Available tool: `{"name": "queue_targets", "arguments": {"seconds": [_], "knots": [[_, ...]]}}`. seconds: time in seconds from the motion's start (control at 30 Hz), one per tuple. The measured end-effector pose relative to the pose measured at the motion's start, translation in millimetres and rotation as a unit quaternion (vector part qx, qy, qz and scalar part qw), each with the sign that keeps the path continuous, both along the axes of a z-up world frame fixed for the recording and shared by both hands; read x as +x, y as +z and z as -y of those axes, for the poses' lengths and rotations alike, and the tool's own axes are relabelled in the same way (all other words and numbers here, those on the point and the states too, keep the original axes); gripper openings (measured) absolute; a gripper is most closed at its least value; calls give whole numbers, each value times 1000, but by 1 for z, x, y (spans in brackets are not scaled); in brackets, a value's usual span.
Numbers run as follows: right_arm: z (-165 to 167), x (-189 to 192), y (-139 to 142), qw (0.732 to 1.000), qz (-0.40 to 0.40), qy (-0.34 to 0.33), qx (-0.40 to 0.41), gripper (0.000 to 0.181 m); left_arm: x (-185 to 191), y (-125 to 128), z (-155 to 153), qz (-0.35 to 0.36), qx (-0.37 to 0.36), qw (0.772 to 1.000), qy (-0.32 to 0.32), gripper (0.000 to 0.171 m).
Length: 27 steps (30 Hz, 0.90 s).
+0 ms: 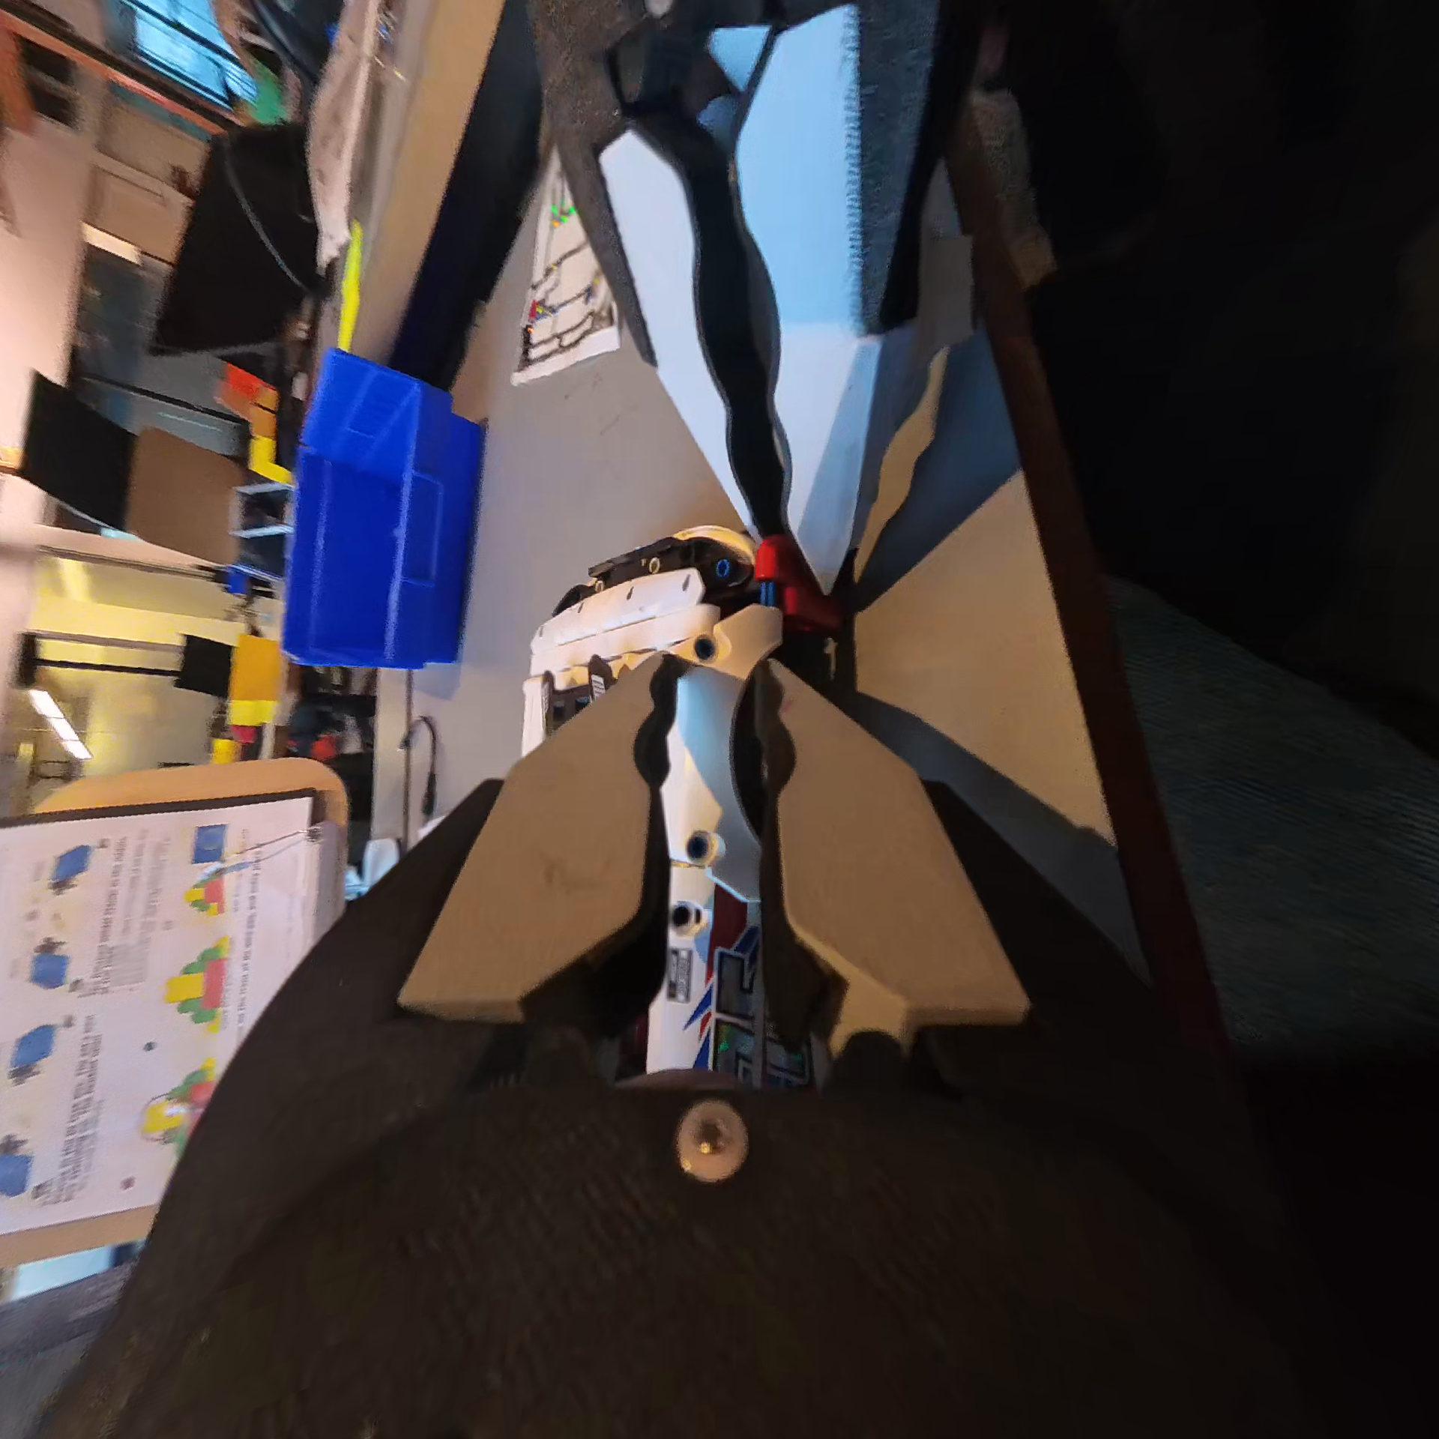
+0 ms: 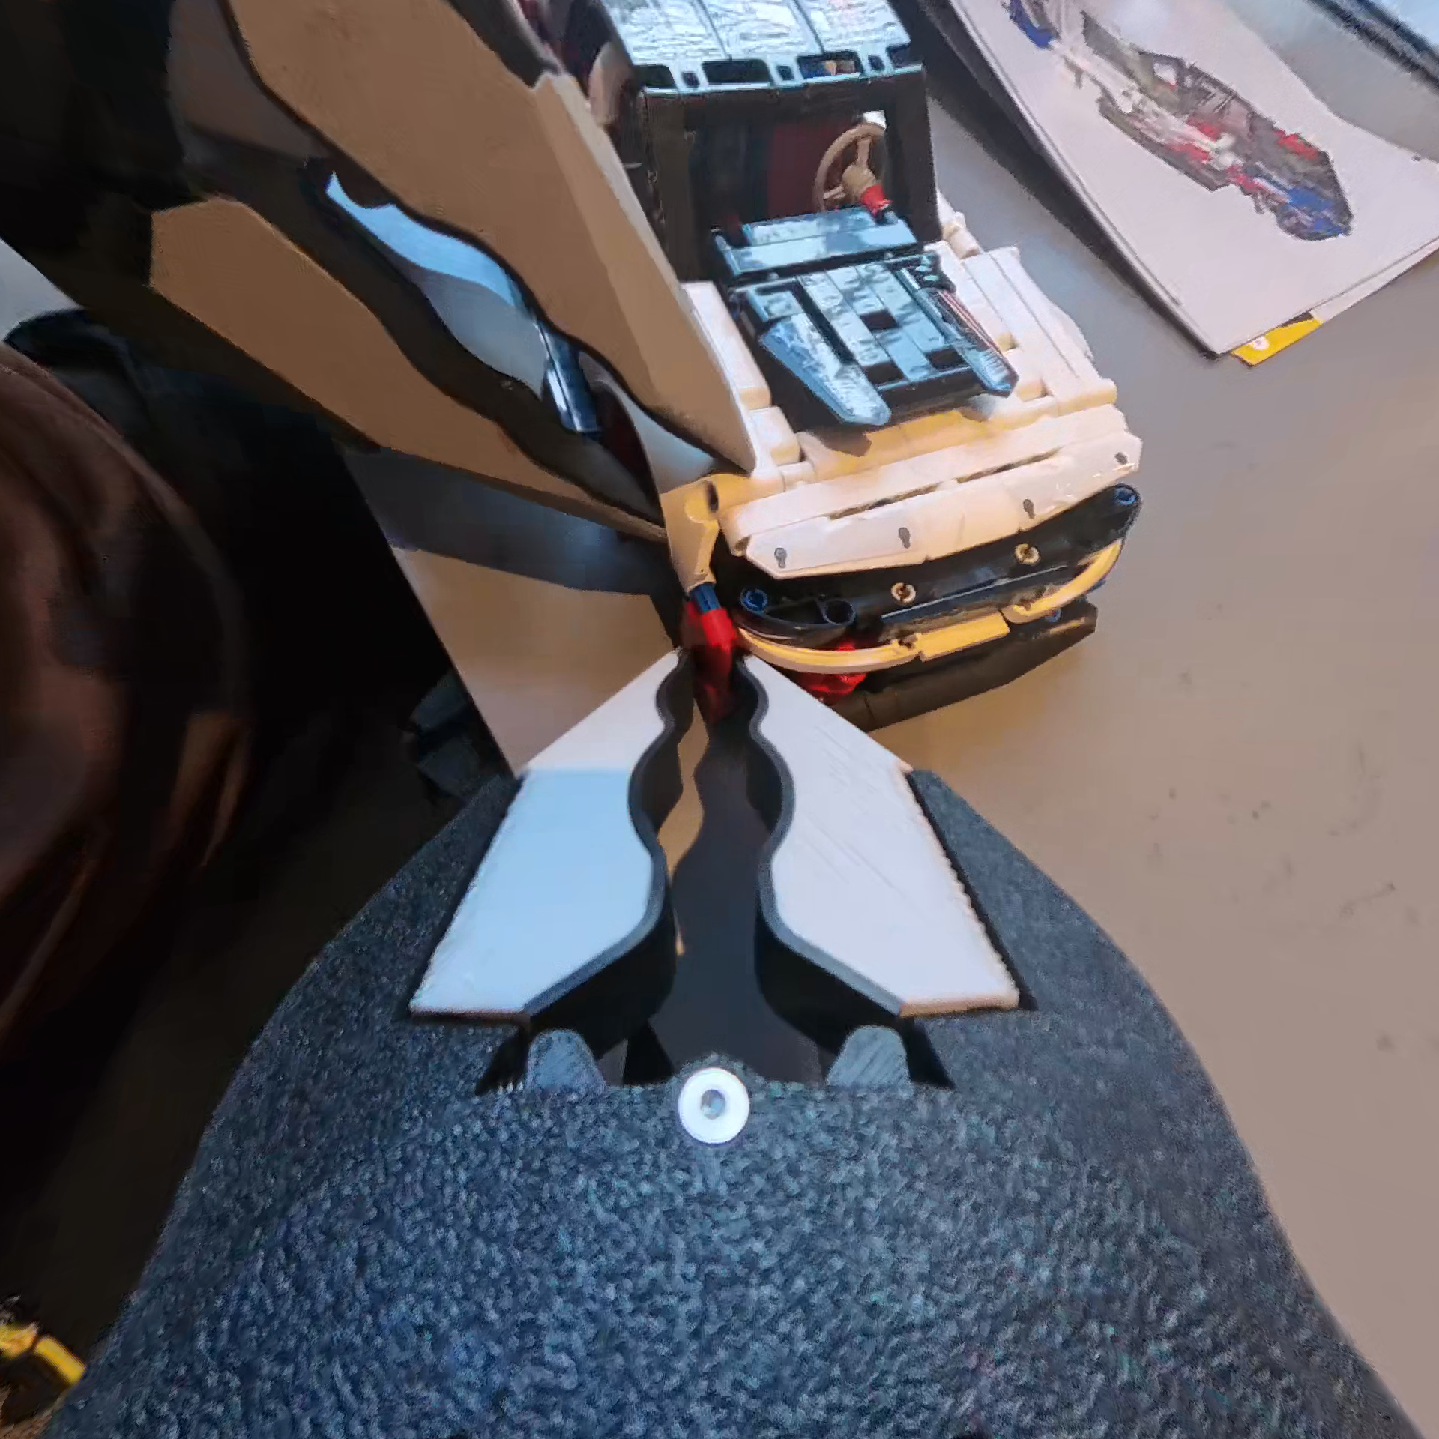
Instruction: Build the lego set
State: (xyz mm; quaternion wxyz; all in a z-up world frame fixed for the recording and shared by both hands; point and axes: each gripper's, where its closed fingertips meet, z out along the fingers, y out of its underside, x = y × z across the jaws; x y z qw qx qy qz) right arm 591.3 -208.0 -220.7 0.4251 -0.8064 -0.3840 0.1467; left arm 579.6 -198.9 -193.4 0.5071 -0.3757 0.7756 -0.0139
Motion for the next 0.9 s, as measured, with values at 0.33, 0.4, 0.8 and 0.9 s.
{"name": "queue_targets", "arguments": {"seconds": [0.33,0.4,0.8,0.9], "knots": [[-4,-2,0,999,-20,-17,-17,9,-1,2,-4,30,-1,999,-18,17],[-5,-2,0,999,-23,-16,-21,8,0,2,-3,33,4,999,-26,16],[-6,-3,-2,999,-24,-1,-35,7,2,2,-4,67,8,997,-36,14],[-6,-1,-1,999,-12,-41,-26,9,1,2,-5,62,4,998,-32,15]]}}
